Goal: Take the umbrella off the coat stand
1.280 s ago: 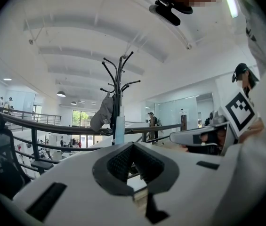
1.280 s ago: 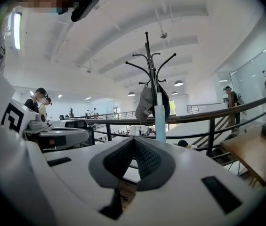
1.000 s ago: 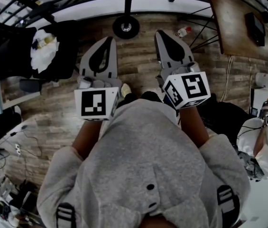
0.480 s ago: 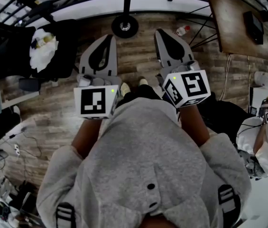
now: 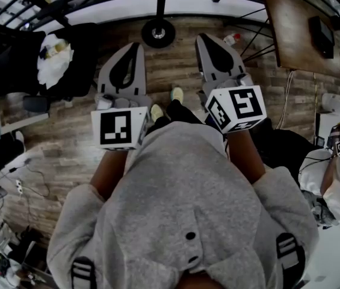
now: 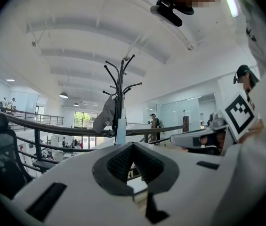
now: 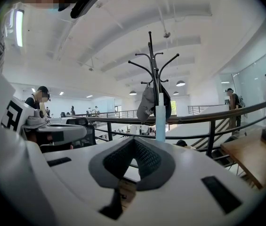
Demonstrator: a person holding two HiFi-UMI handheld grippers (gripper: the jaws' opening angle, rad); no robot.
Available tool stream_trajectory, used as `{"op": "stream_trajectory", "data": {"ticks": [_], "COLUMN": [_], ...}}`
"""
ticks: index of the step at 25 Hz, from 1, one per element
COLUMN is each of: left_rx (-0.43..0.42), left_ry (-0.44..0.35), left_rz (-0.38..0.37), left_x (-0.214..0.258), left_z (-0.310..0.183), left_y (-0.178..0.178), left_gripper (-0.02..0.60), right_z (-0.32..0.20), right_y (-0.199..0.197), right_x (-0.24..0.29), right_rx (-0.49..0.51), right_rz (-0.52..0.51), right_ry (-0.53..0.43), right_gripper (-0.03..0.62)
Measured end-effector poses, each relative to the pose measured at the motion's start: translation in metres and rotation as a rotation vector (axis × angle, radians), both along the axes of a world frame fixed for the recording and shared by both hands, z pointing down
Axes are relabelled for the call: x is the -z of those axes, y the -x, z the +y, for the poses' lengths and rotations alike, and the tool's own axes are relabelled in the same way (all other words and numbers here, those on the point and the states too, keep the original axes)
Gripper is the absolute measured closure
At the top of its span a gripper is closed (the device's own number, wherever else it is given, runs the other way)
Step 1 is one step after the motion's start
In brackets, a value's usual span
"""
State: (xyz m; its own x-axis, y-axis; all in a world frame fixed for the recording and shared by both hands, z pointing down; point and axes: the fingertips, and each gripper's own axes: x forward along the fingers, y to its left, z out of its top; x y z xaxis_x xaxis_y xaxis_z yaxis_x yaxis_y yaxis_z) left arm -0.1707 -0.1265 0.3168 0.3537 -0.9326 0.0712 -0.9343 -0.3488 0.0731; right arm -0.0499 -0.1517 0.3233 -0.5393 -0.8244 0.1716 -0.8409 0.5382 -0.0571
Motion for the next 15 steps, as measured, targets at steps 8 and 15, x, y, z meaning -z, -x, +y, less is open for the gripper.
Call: {"op": "stream_trajectory", "data": {"ticks": [8,15], "left_rx": [0.005,0.008], "left_ry": [-0.001,-0.007], "left_rz": [-0.015,-0.035], "left_x": [0.004,0.007], "left_z": [-0.014,-0.037], "left_y": [-0.015,-0.031], "left_gripper": [0.571,0.571], "right_z": [-0.016,-0.042], "right_y": [-0.017,-0.035], "right_x": [0.004,0.007], "right_rx": [0.008,0.016], "right_rz": [-0.004,-0.024], "right_ry": [0.001,0.000], "right_gripper": [0.585,0.585]}}
